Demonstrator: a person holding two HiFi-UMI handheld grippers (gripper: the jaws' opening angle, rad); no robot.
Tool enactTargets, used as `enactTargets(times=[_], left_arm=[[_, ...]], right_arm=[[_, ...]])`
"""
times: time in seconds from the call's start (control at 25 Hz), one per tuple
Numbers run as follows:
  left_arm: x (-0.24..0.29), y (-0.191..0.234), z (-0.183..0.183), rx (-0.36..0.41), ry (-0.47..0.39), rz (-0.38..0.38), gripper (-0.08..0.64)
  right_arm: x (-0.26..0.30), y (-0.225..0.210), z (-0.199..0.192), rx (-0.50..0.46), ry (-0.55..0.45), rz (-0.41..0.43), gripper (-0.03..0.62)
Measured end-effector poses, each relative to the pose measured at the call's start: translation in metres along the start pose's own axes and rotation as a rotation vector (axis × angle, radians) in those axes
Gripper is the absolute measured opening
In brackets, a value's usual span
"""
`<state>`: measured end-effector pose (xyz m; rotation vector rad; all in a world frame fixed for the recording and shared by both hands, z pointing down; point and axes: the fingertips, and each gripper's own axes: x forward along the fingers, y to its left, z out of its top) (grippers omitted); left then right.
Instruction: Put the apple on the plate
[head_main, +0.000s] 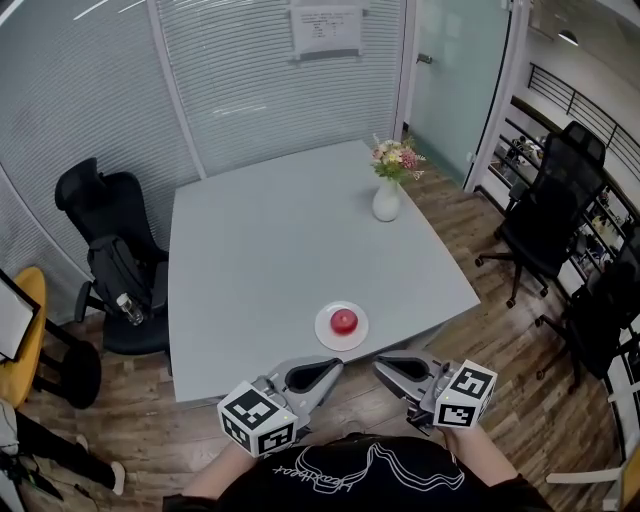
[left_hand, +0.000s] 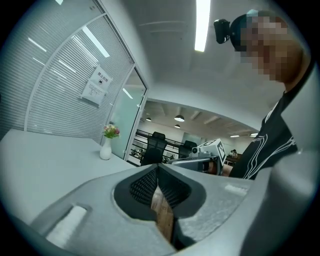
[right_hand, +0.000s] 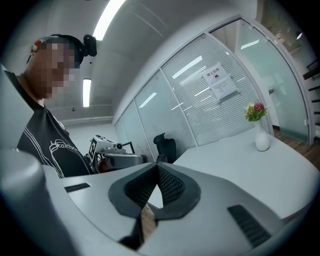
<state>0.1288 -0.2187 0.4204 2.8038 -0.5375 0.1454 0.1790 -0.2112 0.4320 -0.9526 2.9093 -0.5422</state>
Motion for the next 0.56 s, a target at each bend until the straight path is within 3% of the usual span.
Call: enactTargets(times=[0.56], left_arm=[[0.0040,0.0048,-0.0028,-0.001,0.010,0.042,0.014]], right_arm=[[-0.0023,-0.0026,-0.0009,0.004,0.005,-0.002,0.008]])
